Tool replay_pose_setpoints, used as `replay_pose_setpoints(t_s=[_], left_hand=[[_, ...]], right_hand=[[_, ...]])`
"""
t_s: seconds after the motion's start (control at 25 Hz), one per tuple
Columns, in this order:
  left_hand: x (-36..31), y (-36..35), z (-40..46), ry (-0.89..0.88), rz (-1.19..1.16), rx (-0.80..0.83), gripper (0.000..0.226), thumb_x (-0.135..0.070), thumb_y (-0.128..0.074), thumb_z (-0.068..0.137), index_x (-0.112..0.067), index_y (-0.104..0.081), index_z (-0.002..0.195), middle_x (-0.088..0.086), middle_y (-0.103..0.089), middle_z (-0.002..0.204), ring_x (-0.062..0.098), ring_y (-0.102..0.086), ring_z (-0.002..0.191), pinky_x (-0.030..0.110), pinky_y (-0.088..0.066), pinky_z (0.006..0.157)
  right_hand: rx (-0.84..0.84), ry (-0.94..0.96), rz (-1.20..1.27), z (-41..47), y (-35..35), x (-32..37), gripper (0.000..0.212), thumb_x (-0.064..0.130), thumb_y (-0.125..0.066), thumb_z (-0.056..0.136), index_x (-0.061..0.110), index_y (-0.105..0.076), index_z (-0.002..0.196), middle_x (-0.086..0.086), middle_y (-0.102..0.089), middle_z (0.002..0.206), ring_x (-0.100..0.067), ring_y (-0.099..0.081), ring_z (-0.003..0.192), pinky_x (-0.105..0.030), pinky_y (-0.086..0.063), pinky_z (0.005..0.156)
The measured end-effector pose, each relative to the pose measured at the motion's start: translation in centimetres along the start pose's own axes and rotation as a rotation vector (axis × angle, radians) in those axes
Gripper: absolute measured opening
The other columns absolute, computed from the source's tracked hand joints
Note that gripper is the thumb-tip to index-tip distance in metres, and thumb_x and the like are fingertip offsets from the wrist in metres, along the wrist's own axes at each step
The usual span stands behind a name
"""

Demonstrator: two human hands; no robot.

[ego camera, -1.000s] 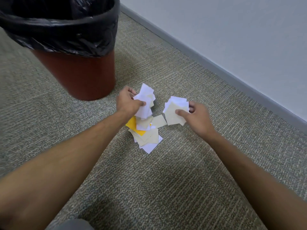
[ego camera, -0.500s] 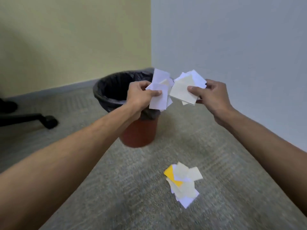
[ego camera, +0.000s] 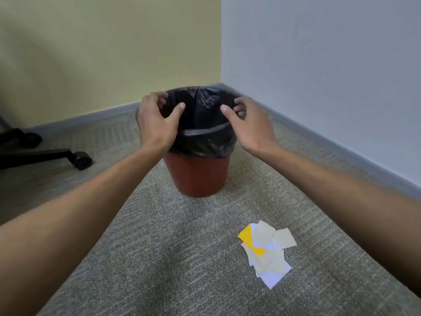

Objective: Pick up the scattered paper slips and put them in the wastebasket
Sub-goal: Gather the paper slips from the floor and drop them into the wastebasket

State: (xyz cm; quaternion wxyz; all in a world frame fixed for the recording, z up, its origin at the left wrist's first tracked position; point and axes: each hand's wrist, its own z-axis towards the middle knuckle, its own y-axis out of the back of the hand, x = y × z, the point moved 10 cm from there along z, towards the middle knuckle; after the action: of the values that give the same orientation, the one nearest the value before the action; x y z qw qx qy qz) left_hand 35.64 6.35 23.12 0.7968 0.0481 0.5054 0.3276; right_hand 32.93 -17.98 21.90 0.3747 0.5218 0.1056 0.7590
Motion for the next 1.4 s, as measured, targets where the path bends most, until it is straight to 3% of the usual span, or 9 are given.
replay_pose_setpoints(t_s=[0.12, 0.28, 0.48, 0.6, 0.68, 0.88, 1.08, 1.2, 1.4], left_hand=[[-3.3, 0.4, -7.5, -0.288, -0.052, -0.050, 0.027, -0.032, -0.065, 0.084, -0.018, -0.060, 0.106, -0.002, -0.060, 0.104, 0.013, -0.057, 0.100, 0.039, -0.048, 0.090], [-1.1, -5.6, -17.8, -0.290, 0.011, 0.209, 0.015, -0.027, -0.066, 0.082, -0.016, -0.064, 0.093, 0.000, -0.064, 0.093, 0.021, -0.059, 0.091, 0.045, -0.048, 0.081], [6.2, -13.5, -28.6, -0.069, 0.329, 0.762, 0.047, -0.042, -0.063, 0.083, -0.018, -0.057, 0.123, 0.003, -0.057, 0.124, 0.024, -0.050, 0.119, 0.039, -0.039, 0.098], [6.9, -16.6, -31.7, -0.180, 0.444, 0.986, 0.074, -0.051, -0.054, 0.087, -0.022, -0.026, 0.149, 0.004, -0.024, 0.158, 0.023, -0.019, 0.145, 0.040, -0.018, 0.115], [7.1, -18.7, -31.8, -0.257, 0.511, 1.062, 0.078, -0.058, -0.045, 0.090, -0.025, -0.014, 0.153, 0.004, -0.008, 0.162, 0.023, -0.006, 0.149, 0.043, -0.010, 0.119], [7.4, -22.4, -32.0, -0.402, 0.653, 1.299, 0.079, -0.059, -0.048, 0.089, -0.023, -0.016, 0.152, 0.011, -0.011, 0.161, 0.030, -0.011, 0.148, 0.047, -0.022, 0.116], [5.6, -22.5, -31.3, -0.561, 0.749, 1.236, 0.064, -0.051, -0.047, 0.093, -0.017, -0.033, 0.146, 0.014, -0.032, 0.152, 0.031, -0.037, 0.136, 0.044, -0.038, 0.106], [4.7, -22.1, -31.7, -0.711, 0.759, 1.172, 0.048, -0.041, -0.043, 0.095, -0.013, -0.043, 0.134, 0.014, -0.053, 0.132, 0.031, -0.054, 0.116, 0.043, -0.049, 0.089], [5.4, -19.2, -29.3, -0.584, 0.558, 0.989, 0.034, -0.035, -0.038, 0.097, -0.022, -0.053, 0.124, 0.004, -0.064, 0.116, 0.029, -0.063, 0.100, 0.037, -0.048, 0.073]], right_hand=[[0.037, 0.112, -0.142, -4.9, 2.1, -4.1, 0.041, 0.051, -0.053, 0.087, 0.022, -0.062, 0.115, 0.007, -0.067, 0.104, -0.010, -0.062, 0.097, -0.048, -0.045, 0.098], [0.307, -0.004, -0.337, -11.6, 0.7, -13.2, 0.037, 0.044, -0.059, 0.081, 0.019, -0.066, 0.107, -0.001, -0.070, 0.103, -0.020, -0.065, 0.097, -0.042, -0.047, 0.092], [0.680, -0.036, -0.558, -18.6, -3.3, -19.4, 0.057, 0.053, -0.060, 0.084, 0.022, -0.053, 0.132, -0.003, -0.057, 0.133, -0.024, -0.053, 0.123, -0.040, -0.039, 0.101], [0.749, 0.007, -0.661, -20.8, -4.0, -20.2, 0.074, 0.062, -0.051, 0.077, 0.025, -0.043, 0.141, 0.000, -0.045, 0.145, -0.021, -0.042, 0.134, -0.042, -0.031, 0.109], [0.759, -0.031, -0.668, -22.1, -3.7, -21.5, 0.083, 0.065, -0.046, 0.078, 0.023, -0.031, 0.148, 0.000, -0.032, 0.156, -0.018, -0.030, 0.142, -0.042, -0.023, 0.113], [0.730, -0.093, -0.632, -25.8, -2.4, -24.2, 0.095, 0.079, -0.036, 0.080, 0.021, -0.017, 0.153, 0.004, -0.014, 0.162, -0.016, -0.014, 0.148, -0.044, -0.017, 0.119], [0.689, -0.081, -0.662, -26.5, -2.0, -23.5, 0.099, 0.085, -0.036, 0.076, 0.022, -0.023, 0.151, 0.002, -0.020, 0.160, -0.019, -0.019, 0.146, -0.042, -0.015, 0.118], [0.680, -0.043, -0.695, -26.2, -1.7, -22.9, 0.097, 0.086, -0.035, 0.074, 0.022, -0.032, 0.148, 0.002, -0.029, 0.157, -0.018, -0.027, 0.142, -0.042, -0.019, 0.115], [0.610, -0.009, -0.691, -25.8, -1.3, -21.8, 0.093, 0.086, -0.031, 0.076, 0.023, -0.039, 0.144, 0.003, -0.038, 0.151, -0.017, -0.035, 0.136, -0.040, -0.024, 0.111]])
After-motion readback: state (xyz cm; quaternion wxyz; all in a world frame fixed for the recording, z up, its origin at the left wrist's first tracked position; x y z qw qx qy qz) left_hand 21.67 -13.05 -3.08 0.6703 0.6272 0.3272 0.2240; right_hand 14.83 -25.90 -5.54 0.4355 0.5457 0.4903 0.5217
